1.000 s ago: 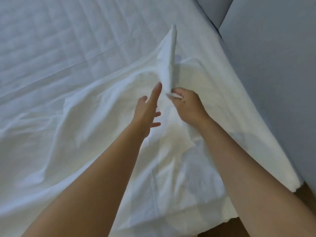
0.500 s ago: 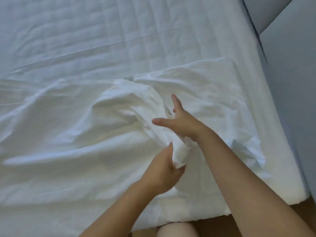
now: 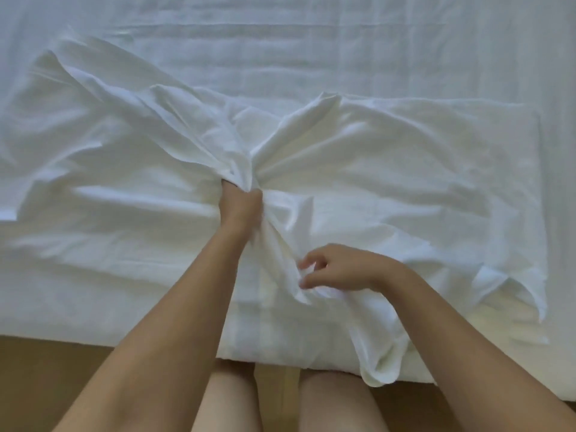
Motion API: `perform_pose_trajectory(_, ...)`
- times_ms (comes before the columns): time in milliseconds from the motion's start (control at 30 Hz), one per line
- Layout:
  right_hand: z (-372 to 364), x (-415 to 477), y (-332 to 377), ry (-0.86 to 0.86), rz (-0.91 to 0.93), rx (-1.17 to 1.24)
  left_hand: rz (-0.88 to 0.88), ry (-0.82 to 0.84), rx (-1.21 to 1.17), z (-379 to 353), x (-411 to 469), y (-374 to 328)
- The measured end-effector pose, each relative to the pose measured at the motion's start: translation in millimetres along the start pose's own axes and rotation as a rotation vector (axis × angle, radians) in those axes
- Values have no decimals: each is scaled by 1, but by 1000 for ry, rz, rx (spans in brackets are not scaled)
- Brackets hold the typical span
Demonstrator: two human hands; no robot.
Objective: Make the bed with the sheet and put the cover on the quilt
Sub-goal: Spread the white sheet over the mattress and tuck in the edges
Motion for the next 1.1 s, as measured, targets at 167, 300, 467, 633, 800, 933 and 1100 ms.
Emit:
perform_pose_trajectory(167, 22, 48, 75, -443, 168, 240, -39, 24, -117, 64, -70, 37)
perform_pose_trajectory(300, -41, 115, 155, -210, 214, 110, 65, 255, 50, 84, -140, 75)
perform_pose_trajectory(467, -121, 151, 187, -150, 189, -175, 247, 271, -122, 176, -105, 122)
perform_pose_trajectory(633, -156, 169, 200, -29, 156, -340, 283, 88, -282, 247, 32, 137)
perform_pose_trajectory(800, -144, 185, 225, -273, 101, 28, 53, 65, -258, 256, 110, 108)
perform_pose_trajectory(933, -102, 222, 279, -734, 54, 410, -80, 196, -67, 290, 71, 138)
perform_pose_trajectory(1100, -168, 309, 362, -426, 22, 43, 138, 412, -164, 340, 14, 226)
Point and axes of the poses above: each hand's wrist, its own x-axis towards the middle knuckle, its own z-axis out of the back of the hand, y = z × x, the point moved 6 cm from there along x, towards the middle knuckle, and after that the axes turned 3 degrees about y, right-handed, at the moved point
